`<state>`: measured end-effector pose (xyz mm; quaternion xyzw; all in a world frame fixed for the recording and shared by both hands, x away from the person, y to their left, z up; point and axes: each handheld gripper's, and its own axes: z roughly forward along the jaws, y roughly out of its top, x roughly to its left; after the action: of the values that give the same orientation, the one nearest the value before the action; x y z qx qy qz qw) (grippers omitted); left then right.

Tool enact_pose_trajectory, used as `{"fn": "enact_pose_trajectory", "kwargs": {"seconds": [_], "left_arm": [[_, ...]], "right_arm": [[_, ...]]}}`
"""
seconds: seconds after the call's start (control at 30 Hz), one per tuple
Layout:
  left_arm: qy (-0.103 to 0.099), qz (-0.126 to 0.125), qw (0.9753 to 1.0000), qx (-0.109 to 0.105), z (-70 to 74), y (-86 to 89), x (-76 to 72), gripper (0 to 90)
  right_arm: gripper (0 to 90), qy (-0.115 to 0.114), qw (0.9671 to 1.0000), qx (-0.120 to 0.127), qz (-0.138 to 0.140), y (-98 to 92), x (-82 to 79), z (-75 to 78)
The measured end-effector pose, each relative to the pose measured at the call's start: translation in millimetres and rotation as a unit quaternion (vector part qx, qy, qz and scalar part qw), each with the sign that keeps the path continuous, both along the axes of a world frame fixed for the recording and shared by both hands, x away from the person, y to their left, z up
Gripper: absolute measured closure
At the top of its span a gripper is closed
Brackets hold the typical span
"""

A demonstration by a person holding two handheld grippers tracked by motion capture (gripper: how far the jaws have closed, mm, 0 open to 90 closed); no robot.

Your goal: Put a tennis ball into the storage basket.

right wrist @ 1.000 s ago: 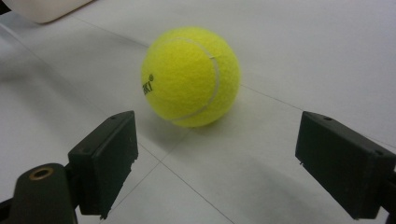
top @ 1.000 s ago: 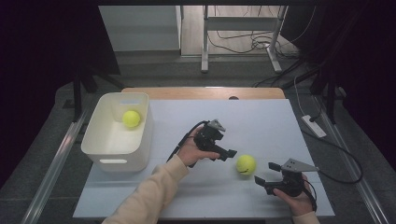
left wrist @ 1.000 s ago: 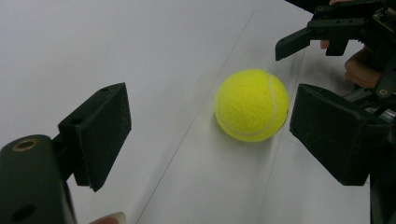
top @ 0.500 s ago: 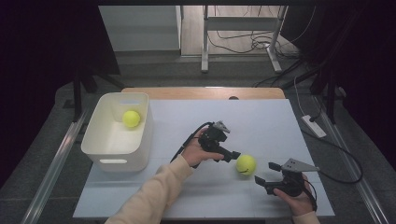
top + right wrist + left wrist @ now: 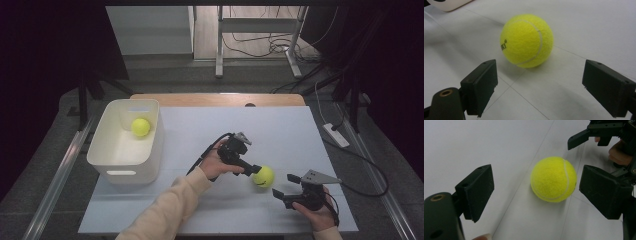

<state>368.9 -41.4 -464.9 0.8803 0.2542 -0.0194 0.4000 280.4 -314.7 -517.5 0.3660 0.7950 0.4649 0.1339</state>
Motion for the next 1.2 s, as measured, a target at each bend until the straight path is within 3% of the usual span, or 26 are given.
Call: {"fn": "enact_pose_trajectory", "kwargs": {"seconds": [0.57,1.2], "left_arm": [[0.006,-0.022,0.9997,0.011,-6.6,-14.2,-0.5,12.8],[0.030,-0.043,0.9982,0.030,-25.1,-37.1,3.5,12.6]], "right_arm": [[12.8,0.000,1.0000,0.002,0.001,-0.5,-0.6,-0.3],[12.7,0.006,1.0000,0.002,0.001,-1.9,-3.9,-1.0]]}}
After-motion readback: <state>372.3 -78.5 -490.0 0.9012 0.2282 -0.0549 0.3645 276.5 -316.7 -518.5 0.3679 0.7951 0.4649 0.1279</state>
